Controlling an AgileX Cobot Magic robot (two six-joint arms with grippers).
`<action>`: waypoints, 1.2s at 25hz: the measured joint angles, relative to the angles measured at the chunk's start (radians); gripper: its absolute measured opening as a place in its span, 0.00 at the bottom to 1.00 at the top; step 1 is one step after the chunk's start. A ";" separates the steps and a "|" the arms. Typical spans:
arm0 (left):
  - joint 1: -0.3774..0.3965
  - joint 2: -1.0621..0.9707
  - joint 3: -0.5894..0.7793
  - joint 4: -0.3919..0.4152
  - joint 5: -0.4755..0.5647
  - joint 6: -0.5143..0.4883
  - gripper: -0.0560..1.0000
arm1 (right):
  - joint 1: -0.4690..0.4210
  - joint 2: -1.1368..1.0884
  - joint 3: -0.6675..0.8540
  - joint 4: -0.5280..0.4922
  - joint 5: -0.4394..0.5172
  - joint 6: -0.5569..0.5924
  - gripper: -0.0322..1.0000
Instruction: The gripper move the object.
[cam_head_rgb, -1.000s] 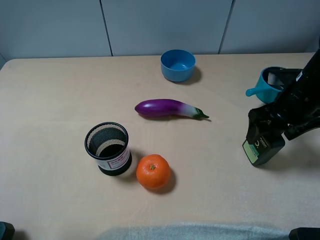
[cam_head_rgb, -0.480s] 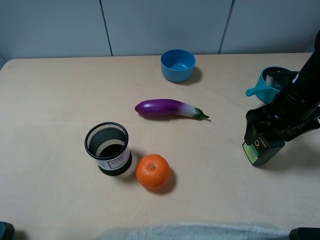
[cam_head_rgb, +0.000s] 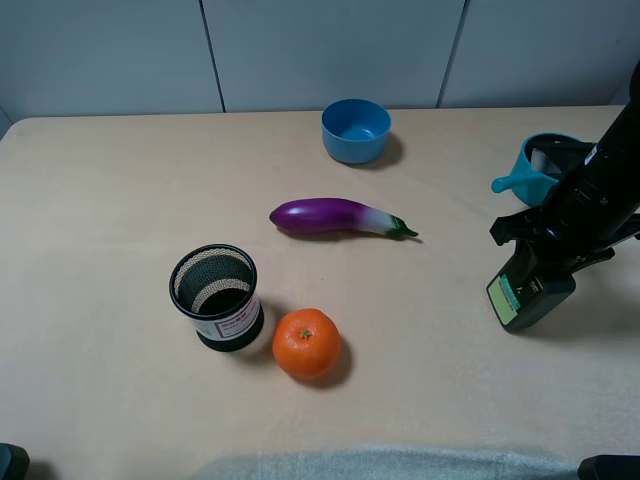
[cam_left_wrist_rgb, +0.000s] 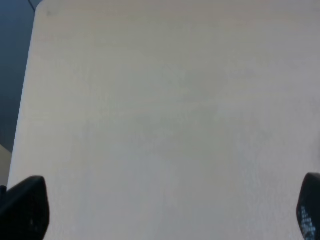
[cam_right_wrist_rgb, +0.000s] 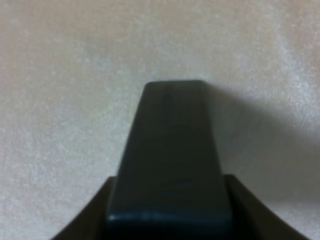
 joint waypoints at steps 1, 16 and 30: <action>0.000 0.000 0.000 0.000 0.000 0.000 0.99 | 0.000 0.000 0.000 0.000 0.000 0.000 0.31; 0.000 0.000 0.000 -0.001 0.000 0.000 0.99 | 0.000 0.000 0.000 0.000 0.000 0.000 0.31; 0.000 0.000 0.000 -0.001 0.000 0.000 0.99 | 0.000 0.001 -0.060 -0.001 0.077 0.000 0.31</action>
